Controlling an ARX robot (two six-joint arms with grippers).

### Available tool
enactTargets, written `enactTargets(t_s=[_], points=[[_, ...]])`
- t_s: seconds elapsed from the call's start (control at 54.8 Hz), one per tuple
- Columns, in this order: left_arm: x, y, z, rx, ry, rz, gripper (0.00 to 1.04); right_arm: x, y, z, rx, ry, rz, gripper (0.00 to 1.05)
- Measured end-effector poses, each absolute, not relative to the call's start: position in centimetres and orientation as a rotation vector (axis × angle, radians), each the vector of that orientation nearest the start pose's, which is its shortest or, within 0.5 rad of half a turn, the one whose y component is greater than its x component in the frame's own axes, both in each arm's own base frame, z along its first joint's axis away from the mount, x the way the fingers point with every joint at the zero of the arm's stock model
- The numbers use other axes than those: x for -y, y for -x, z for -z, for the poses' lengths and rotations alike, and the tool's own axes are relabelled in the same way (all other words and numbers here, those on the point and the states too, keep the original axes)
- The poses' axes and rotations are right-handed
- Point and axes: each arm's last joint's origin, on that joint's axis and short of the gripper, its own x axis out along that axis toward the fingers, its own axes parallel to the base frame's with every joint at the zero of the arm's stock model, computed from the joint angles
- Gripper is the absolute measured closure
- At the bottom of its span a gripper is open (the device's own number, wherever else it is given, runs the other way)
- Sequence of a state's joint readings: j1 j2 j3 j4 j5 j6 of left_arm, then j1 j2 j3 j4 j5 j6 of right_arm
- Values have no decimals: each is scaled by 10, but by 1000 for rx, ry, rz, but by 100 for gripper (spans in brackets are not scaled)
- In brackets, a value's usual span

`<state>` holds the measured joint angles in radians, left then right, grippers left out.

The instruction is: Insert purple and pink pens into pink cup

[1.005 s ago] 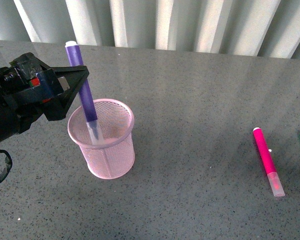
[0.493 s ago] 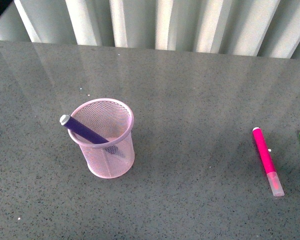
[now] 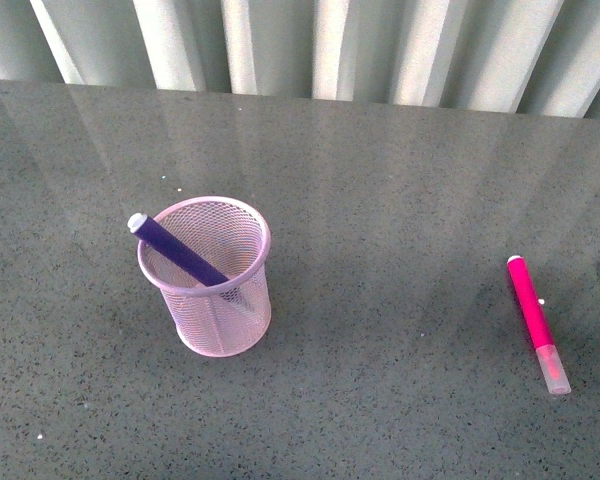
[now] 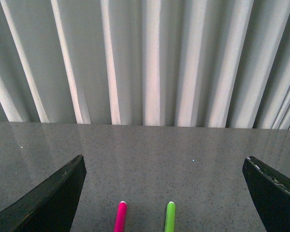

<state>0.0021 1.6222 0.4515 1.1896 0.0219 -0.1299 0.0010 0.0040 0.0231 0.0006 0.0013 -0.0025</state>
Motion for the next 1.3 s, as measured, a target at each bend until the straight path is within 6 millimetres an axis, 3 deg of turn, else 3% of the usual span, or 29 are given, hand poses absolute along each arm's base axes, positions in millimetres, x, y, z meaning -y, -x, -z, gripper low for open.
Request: enactTargets(t_s=[0.128,0.329,0.402,0.694,1.297], points=[[0,-252,-159,-19,40,2,41,0,-96,-171,20,2,0,7],[0,-210,-161,-15,17,1,88,0,-96,-171,20,2,0,7],[0,-201,-161,-15,15,0,101,0,-96,-171,20,2,0,7],[0,-169,-162,-16,8,0,101,0,-96,-171,20,2,0,7],[0,-135,-166,-3,7,0,101,0,-96,-171,20,2,0,7]])
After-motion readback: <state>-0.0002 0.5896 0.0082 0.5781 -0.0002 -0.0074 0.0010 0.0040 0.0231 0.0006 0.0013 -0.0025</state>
